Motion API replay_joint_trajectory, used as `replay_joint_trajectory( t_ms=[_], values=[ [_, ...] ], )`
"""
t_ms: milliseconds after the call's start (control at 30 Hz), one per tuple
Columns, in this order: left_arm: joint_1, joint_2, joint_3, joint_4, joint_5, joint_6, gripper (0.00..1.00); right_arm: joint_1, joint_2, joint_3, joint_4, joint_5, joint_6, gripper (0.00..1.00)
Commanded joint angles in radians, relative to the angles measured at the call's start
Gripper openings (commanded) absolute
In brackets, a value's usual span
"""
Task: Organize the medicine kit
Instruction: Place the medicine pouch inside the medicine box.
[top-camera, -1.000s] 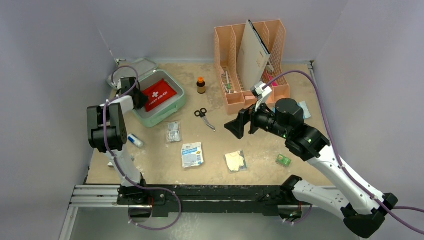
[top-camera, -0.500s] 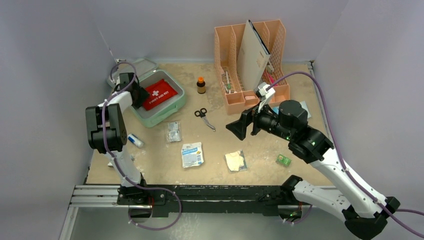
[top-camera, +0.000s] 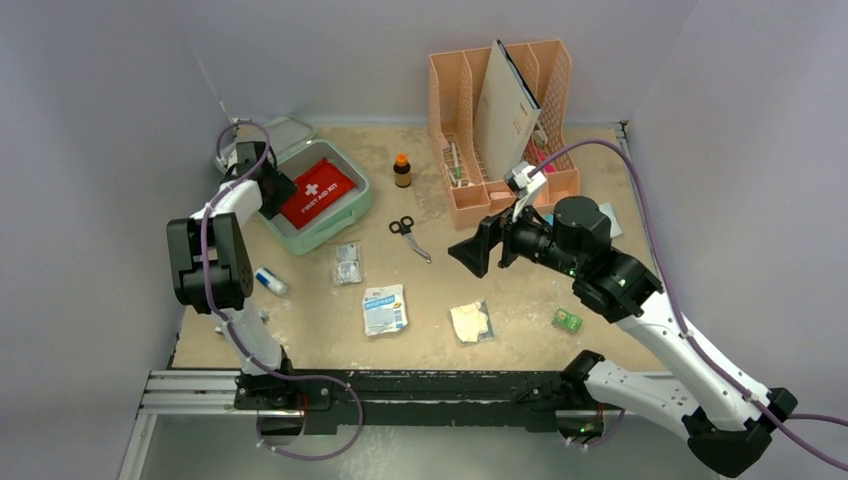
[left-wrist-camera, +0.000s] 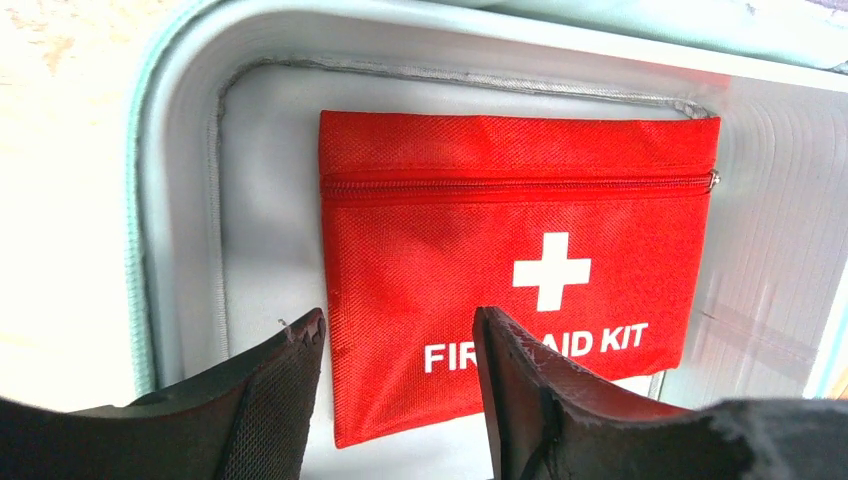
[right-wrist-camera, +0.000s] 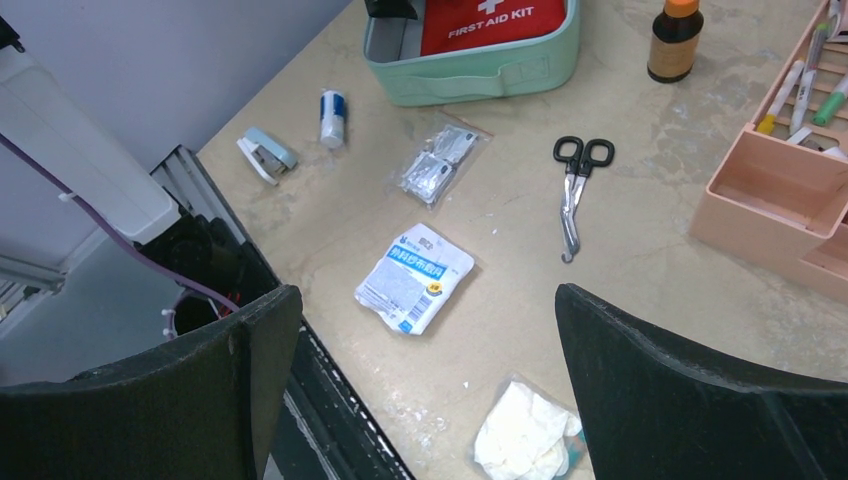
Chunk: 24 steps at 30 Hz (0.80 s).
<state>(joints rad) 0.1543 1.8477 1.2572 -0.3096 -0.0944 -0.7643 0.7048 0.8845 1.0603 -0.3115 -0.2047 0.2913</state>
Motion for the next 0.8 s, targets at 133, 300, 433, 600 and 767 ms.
replay_joint_trajectory(
  t_ms=[133,300,433,600,767],
  values=[
    [-0.011,-0.027,0.034,0.003,0.005,0.065,0.55,-0.002,0.017,0.026,0.065,-0.027,0.014,0.99],
    [-0.012,-0.006,0.016,0.038,0.023,0.072,0.54,-0.002,0.031,0.027,0.071,-0.022,0.011,0.99],
    [-0.013,0.012,-0.001,0.085,0.039,0.077,0.51,-0.001,0.042,0.03,0.075,-0.021,0.009,0.99],
    [-0.014,0.036,-0.017,0.133,0.084,0.064,0.49,-0.002,0.05,0.032,0.079,-0.022,0.009,0.99],
    [-0.016,0.066,-0.021,0.156,0.101,0.035,0.48,-0.002,0.054,0.033,0.075,-0.015,0.009,0.99]
  ],
)
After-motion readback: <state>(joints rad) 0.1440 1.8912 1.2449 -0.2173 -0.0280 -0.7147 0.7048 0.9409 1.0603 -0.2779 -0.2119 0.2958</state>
